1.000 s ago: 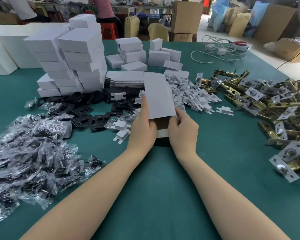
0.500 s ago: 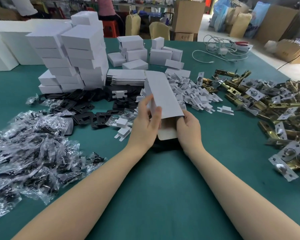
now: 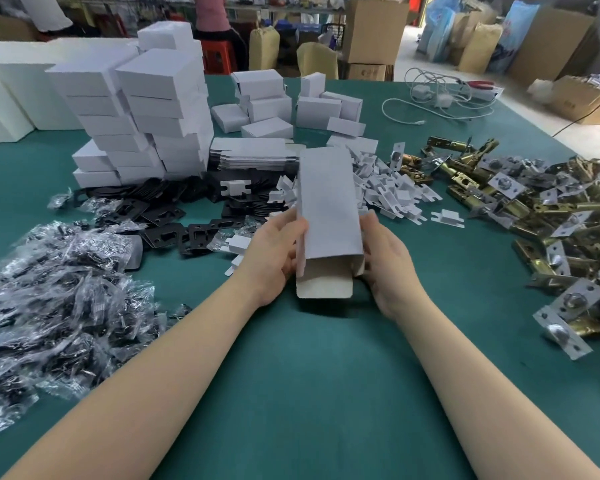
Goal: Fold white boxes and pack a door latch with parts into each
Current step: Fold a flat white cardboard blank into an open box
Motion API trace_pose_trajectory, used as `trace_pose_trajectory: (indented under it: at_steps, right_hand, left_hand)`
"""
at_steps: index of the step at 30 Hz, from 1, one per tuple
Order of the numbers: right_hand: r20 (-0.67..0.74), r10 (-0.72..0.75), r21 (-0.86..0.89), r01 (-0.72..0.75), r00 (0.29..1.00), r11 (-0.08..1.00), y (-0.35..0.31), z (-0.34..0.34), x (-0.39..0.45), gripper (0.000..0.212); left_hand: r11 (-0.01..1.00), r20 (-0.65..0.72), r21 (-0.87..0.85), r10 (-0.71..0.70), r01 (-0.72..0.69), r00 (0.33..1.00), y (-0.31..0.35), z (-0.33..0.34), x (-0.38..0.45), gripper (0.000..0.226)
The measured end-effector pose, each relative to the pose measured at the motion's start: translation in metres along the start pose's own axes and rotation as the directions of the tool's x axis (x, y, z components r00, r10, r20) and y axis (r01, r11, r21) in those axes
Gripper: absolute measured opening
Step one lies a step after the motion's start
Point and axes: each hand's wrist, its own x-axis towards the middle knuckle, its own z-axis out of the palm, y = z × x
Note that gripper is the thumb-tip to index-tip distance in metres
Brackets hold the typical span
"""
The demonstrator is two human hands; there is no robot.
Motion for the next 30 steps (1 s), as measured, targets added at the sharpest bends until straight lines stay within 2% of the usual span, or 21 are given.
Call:
trace_pose_trajectory:
  at_steps: [1,3,6,9,12,16,20,23,27,30]
  right_hand:
    - [-0.081,0.024,0.048,-0.020,0.996,0.999,-0.002,0.000,0.000,0.032]
    - [-0.152,0.052,0.039,-0.046,0.987,0.998,-0.002,-0.003,0.000,0.037]
    - [-0.195,0.025,0.007,-0.024,0.980,1.000,-0.002,-0.006,-0.003,0.038]
    - [-0.241,-0.019,-0.001,0.020,0.970,1.000,-0.001,-0.003,-0.002,0.036]
    - [-0.237,-0.069,-0.052,0.058,0.969,0.997,-0.001,0.001,-0.004,0.047]
    - [-0.216,-0.100,-0.155,0.067,0.971,0.986,-0.002,0.001,-0.004,0.056]
    - [-0.205,-0.131,-0.345,0.054,0.970,0.937,0.005,0.001,-0.005,0.046]
    - [-0.194,-0.197,-0.461,0.088,0.961,0.883,0.005,0.005,-0.005,0.042]
    - [-0.204,-0.243,-0.504,0.111,0.948,0.857,0.005,0.008,-0.007,0.041]
    - [-0.231,-0.230,-0.467,0.099,0.945,0.879,0.005,0.009,-0.010,0.040]
  left_hand:
    - [0.999,0.053,0.040,0.004,-0.006,0.999,-0.003,0.001,-0.002,0.030]
    - [0.992,0.134,0.130,-0.006,-0.011,0.991,-0.006,0.002,-0.006,0.037]
    - [0.982,0.139,0.188,-0.032,0.005,0.990,-0.006,0.002,-0.007,0.050]
    - [0.980,0.142,0.197,-0.019,-0.010,0.990,-0.006,0.001,-0.008,0.047]
    - [0.983,0.150,0.179,0.008,-0.035,0.989,-0.007,0.002,-0.009,0.043]
    - [0.971,0.018,0.231,0.054,-0.057,0.998,-0.009,0.006,-0.011,0.020]
    - [0.950,-0.039,0.286,0.139,-0.122,0.990,-0.013,0.007,-0.011,0.009]
    - [0.944,-0.069,0.298,0.167,-0.139,0.984,-0.012,0.008,-0.012,0.010]
    - [0.819,-0.134,0.528,0.344,-0.227,0.929,-0.014,0.013,-0.016,0.016]
    - [0.740,-0.040,0.602,0.402,-0.299,0.915,-0.009,0.010,-0.017,0.009]
